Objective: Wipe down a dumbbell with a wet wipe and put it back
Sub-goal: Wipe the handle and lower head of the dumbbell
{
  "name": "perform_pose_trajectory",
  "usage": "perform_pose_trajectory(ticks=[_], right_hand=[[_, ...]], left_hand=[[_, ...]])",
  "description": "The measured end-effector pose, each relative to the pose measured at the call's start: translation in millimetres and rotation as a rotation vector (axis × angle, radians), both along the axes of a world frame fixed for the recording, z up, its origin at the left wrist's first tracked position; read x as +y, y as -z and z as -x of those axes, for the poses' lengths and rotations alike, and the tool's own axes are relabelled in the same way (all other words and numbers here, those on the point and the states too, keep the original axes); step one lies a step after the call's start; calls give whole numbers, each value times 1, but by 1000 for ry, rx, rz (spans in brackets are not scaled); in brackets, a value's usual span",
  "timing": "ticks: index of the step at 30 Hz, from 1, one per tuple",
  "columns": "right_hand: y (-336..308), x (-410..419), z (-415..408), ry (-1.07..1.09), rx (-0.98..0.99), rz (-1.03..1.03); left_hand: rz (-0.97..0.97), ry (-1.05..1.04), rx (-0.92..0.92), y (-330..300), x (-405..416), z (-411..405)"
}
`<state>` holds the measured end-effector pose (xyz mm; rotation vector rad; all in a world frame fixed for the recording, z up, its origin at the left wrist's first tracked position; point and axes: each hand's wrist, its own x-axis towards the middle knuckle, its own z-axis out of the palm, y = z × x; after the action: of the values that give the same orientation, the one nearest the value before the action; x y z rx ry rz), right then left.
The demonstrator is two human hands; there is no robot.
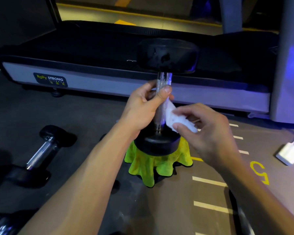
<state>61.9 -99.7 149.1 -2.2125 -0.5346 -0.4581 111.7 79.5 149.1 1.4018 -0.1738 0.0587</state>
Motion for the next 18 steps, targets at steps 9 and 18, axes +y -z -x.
perform_pose_trajectory(ticks=[9,18], right_hand=[[-7,21,-24,-134,-116,488],[1,20,-41,22,-371,210]], left_hand=[[-10,-4,72,-6,3,-3],[38,31,120,-10,4,-6]])
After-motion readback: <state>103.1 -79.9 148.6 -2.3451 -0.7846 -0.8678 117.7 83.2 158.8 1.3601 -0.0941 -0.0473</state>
